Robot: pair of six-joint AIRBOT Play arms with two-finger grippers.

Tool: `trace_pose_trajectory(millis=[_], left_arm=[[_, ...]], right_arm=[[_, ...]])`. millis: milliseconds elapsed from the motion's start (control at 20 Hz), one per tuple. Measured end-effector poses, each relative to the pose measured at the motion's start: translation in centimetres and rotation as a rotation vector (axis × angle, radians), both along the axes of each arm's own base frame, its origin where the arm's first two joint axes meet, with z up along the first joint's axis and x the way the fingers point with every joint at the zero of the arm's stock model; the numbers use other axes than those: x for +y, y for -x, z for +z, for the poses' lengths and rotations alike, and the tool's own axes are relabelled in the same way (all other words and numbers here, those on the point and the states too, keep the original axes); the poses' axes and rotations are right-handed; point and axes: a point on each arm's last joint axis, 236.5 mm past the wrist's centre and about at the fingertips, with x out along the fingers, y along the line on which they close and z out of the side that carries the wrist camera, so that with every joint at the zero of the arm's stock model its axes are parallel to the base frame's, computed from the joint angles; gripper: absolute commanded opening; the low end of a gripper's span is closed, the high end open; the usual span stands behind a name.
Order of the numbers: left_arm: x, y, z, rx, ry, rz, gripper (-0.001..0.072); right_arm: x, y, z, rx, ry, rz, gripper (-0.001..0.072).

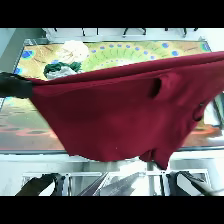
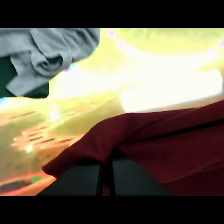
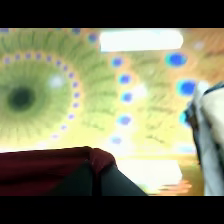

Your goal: Fold the shirts.

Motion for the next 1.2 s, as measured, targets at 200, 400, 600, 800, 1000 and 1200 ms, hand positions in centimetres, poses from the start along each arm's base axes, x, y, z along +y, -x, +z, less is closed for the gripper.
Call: trace_pose_trajectory(millis=[200, 400, 600, 800, 1000, 1200], left_arm=[[-1.0, -6.2, -9.9, 0.171, -0.068, -0.035, 0.0016], [-0.7, -12.3, -17.3, 0.258, -0.095, -0.027, 0.0016], [0.5, -16.8, -21.6, 0.294, -0.095, 0.000, 0.0016], [0.9, -19.6, -23.4, 0.291, -0.097, 0.004, 0.0016], [0.4, -19.5, -25.5, 0.336, -0.111, -0.012, 0.0016], [0.2, -18.0, -27.5, 0.408, -0.122, -0.022, 0.0016]], right_arm=[[-1.1, -8.1, -9.0, 0.157, -0.067, 0.025, 0.0026], [-1.2, -15.1, -17.0, 0.231, -0.108, 0.034, 0.0026], [-1.1, -18.9, -23.9, 0.303, -0.138, 0.031, 0.0026], [-1.0, -19.9, -27.9, 0.365, -0.155, 0.033, 0.0026], [-0.9, -20.1, -29.6, 0.395, -0.155, 0.038, 0.0026], [-0.8, -21.6, -29.3, 0.333, -0.121, 0.064, 0.0026]])
